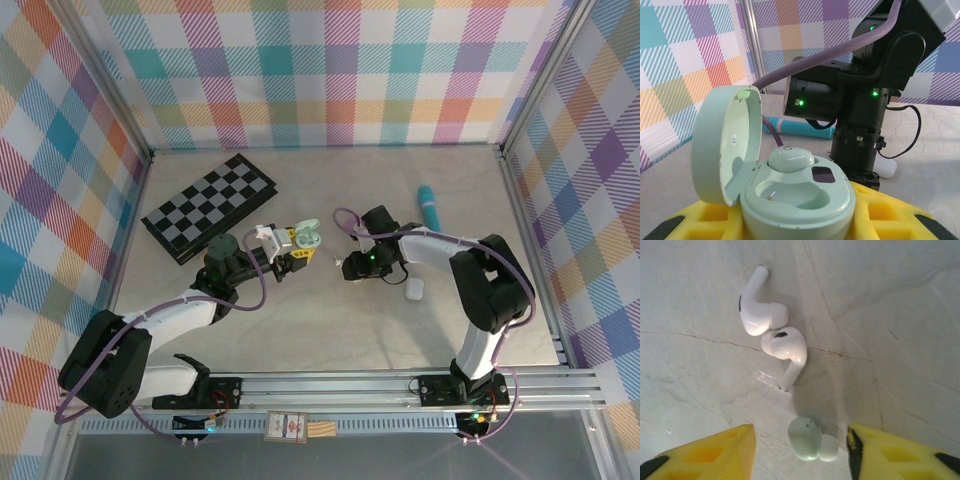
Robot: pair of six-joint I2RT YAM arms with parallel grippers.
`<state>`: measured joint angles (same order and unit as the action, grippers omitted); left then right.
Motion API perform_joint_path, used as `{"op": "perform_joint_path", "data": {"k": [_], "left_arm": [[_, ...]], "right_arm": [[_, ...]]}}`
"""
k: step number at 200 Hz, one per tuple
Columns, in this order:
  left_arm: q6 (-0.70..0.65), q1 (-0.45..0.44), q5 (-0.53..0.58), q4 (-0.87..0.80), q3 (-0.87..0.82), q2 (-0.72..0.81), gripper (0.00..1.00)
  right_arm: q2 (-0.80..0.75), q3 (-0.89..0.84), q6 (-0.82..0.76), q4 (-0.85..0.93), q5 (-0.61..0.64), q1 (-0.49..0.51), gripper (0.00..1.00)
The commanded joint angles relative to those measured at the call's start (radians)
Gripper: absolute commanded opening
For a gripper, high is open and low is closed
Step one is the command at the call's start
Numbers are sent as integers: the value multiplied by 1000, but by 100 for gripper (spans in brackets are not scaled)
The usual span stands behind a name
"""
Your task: Insert wireless bluetooth earbuds into charging case
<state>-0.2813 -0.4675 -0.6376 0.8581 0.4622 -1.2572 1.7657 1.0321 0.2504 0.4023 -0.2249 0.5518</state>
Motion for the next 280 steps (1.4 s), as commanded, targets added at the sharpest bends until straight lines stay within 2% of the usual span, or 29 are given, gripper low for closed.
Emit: {"op": "perform_joint_path", "data": {"k": [1,25,62,104,168,199,269,280], "left_arm": [[-17,13,6,6,1,12,34],[17,63,31,39,-25,-6,34],[155,197,31,253,-87,-48,33],[167,279,72,268,-89,-48,33],[151,313,84,217,-83,-16,33],[142,314,72,190,-75,-4,33],[137,313,30,190,-77,2,33],[135,313,23,184,-77,6,33]], "right_arm": [[-48,40,-30,75,159,41,55],[-55,62,-72,106,329,110,54],[-23,92,-112,136,509,222,50],[47,138,-159,173,650,293,48],[127,169,-184,199,713,319,40],[145,178,-185,207,717,321,30],[166,187,-162,240,736,320,22],[166,186,-158,241,740,320,18]]}}
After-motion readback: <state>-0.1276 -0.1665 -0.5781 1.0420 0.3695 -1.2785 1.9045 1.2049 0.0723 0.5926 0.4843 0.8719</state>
